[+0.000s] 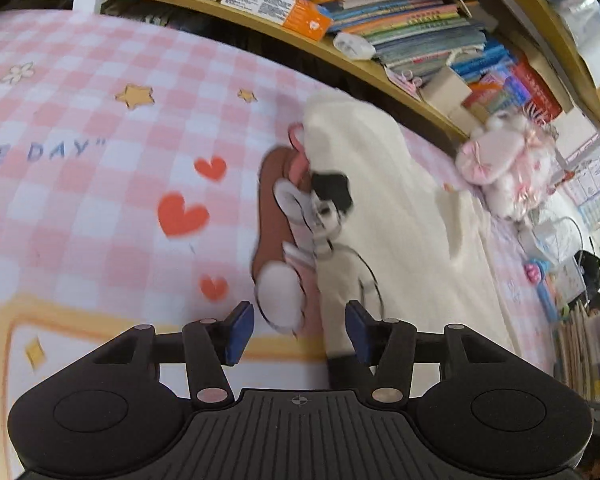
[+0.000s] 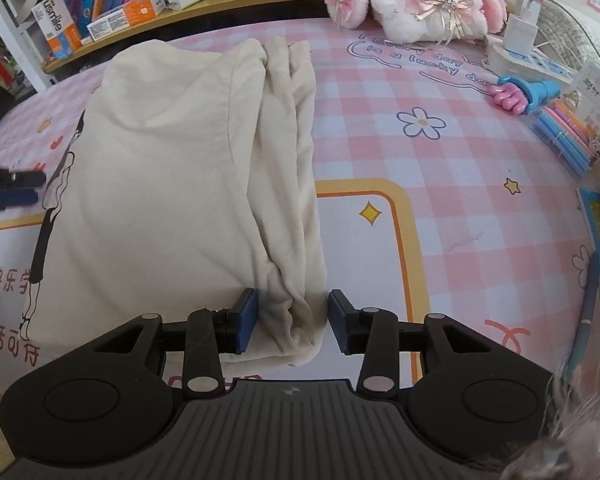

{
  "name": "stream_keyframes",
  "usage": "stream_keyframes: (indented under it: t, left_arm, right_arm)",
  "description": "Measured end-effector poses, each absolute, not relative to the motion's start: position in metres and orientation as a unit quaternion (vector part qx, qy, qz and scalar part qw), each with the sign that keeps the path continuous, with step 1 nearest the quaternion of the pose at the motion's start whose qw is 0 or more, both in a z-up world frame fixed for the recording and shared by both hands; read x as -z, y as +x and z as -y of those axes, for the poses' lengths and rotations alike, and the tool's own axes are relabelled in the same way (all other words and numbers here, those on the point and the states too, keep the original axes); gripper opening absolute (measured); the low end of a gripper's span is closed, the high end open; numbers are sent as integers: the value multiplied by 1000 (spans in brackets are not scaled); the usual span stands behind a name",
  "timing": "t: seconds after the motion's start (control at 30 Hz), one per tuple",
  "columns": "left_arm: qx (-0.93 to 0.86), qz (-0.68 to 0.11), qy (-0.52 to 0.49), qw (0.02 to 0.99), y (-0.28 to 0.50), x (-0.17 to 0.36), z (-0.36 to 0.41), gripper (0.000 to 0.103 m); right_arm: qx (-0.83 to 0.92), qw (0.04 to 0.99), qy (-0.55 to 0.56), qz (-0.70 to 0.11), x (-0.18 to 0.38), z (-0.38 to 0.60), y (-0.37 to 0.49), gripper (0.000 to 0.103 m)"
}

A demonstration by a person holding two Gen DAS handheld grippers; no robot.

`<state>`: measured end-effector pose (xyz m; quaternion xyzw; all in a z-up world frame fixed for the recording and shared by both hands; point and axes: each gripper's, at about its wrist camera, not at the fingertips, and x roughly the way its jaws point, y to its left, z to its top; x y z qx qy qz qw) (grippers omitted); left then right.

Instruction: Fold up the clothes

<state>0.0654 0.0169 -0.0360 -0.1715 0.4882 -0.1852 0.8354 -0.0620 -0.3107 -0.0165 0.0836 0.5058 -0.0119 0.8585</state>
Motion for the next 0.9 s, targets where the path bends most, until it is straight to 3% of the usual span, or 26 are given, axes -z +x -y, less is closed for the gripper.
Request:
stream_keyframes:
  t: [0.07,0.13,0.2,0.27,0.4,0.5,0.57,0.63,0.7,0.9]
  left_arm:
    - [184,-489,-165,837,55,35,-10,46]
    - [188,-498,-171,829,47,36,-4,31]
    - [186,-514,-184,817,40,40,2,8]
    - [161,-502,-158,835,29,32,9,2]
    - [147,-448,-94,877,2,-2,25,1]
    - [124,-483,-80,863,8,13,24,1]
    - [104,-507,-92,851,10,26,16,2]
    - [88,-509,-118,848,6,27,6,11]
    - [80,-499,-143,851,-2,23,-2,27]
    - [76,-444,-92,888,-31,1,4,54]
  right_arm:
    - [6,860,83,-503,17,311,-64,41]
    - [-1,863,83,-499,17,311,-66,44]
    - [-7,865,84,-494,18,310,-68,46]
    - [-11,867,87,-490,18,312,-69,46]
    - [-23,868,98,-486,18,318,-71,46]
    - [-31,867,107,-485,18,323,-71,46]
    - [-38,866,114,-486,17,327,-71,46]
    - [-43,863,126,-487,17,332,-72,46]
    - [-48,860,141,-487,17,338,-73,46]
    - [-43,848,193,-492,16,357,-82,46]
